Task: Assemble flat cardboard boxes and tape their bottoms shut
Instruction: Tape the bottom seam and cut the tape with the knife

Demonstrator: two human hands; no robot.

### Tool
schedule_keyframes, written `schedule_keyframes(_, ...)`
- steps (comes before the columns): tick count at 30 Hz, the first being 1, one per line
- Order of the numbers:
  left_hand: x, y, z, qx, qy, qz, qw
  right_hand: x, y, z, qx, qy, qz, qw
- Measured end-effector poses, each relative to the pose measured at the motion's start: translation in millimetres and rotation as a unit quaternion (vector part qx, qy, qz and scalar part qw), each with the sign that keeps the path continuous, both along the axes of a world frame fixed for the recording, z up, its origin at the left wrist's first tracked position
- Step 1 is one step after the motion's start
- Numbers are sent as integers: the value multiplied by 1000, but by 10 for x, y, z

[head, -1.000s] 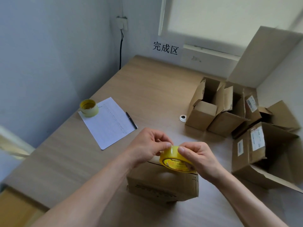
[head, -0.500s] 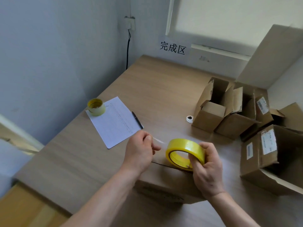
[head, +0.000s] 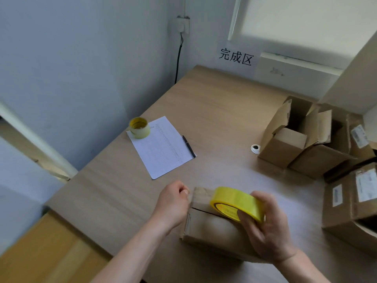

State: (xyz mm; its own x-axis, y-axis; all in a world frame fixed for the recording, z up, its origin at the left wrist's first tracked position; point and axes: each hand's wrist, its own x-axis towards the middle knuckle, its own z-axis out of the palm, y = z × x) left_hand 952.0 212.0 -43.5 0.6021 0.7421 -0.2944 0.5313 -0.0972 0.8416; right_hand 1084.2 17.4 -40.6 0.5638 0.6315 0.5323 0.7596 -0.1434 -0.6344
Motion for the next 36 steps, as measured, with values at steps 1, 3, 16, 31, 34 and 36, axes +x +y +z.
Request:
schedule_keyframes(1, -17, 4, -32, -12, 3, 1, 1000, -12, 17, -13, -1, -5, 8, 1000)
schedule_keyframes(3, -47, 10, -76, -29, -3, 5, 1000, -8, 31, -31, -7, -12, 24, 1000)
schedule_keyframes(16, -202, -105, 181, -55, -119, 70, 989, 227, 187, 85, 4, 79, -7, 997)
schedule_keyframes(31, -10, 42, -340, -80, -56, 92, 991, 186, 227, 101, -42, 5, 10, 999)
schedule_keyframes(34, 25, 58, -349, -85, -51, 93, 991, 182, 224, 116, -51, 2, 13, 999)
schedule_keyframes(36, 40, 58, -369, -74, -34, 77, 994, 176, 226, 128, -55, -1, 15, 998)
